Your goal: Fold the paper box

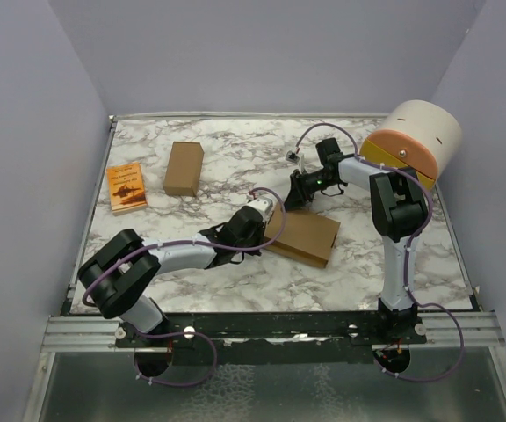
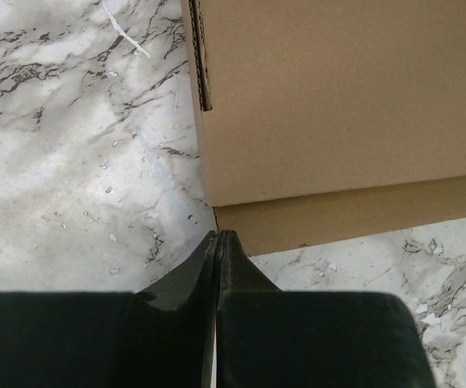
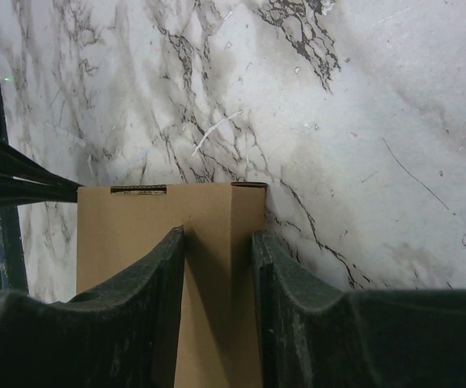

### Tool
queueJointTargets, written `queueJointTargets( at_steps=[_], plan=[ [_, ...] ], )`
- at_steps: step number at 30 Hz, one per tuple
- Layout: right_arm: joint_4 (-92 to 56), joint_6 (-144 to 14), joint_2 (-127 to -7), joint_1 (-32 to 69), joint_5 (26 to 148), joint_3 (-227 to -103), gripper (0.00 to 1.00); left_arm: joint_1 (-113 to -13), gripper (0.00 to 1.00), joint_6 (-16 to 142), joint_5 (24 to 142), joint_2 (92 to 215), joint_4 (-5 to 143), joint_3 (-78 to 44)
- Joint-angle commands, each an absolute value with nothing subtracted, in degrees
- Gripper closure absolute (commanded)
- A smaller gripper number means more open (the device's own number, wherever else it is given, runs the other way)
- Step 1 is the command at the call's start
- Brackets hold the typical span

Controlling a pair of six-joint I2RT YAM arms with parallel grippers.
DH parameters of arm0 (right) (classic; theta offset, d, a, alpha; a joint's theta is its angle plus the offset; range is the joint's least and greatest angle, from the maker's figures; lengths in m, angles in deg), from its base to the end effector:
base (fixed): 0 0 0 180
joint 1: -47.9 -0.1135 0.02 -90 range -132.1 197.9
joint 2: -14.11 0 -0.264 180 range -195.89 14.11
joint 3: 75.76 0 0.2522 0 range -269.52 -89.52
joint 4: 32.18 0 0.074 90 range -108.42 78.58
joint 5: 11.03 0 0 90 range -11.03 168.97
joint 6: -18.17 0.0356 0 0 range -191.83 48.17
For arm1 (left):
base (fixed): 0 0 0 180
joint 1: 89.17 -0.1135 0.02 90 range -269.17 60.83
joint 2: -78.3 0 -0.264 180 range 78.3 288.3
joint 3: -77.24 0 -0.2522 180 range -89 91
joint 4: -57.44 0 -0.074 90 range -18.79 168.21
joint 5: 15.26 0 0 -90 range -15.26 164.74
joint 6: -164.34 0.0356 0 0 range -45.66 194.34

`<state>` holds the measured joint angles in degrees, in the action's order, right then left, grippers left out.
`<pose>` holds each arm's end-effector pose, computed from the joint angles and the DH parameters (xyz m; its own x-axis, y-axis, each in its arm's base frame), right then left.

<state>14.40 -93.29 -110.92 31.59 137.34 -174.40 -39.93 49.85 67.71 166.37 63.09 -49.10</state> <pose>0.3990 0.1483 0.1290 -0.7126 -0.4084 -0.5704 -0.6955 0.3050 0.6505 0.2010 -0.2266 0.1645 -0.6687 0.1456 -0.7292 0.4543 0.8563 -0.2456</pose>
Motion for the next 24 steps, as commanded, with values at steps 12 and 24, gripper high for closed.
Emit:
queueJointTargets(
  at_steps=[12, 24],
  plan=[
    [18.31, -93.3, -111.58, 27.95, 135.84, -171.18, 0.72, -41.2, 1.0, 49.9, 67.59, 162.34, 51.22, -52.96],
    [17.81, -92.73, -111.83, 27.95, 135.36, -171.08, 0.71, -41.26, 1.0, 51.39, 68.7, 162.07, 45.48, -59.35]
  ],
)
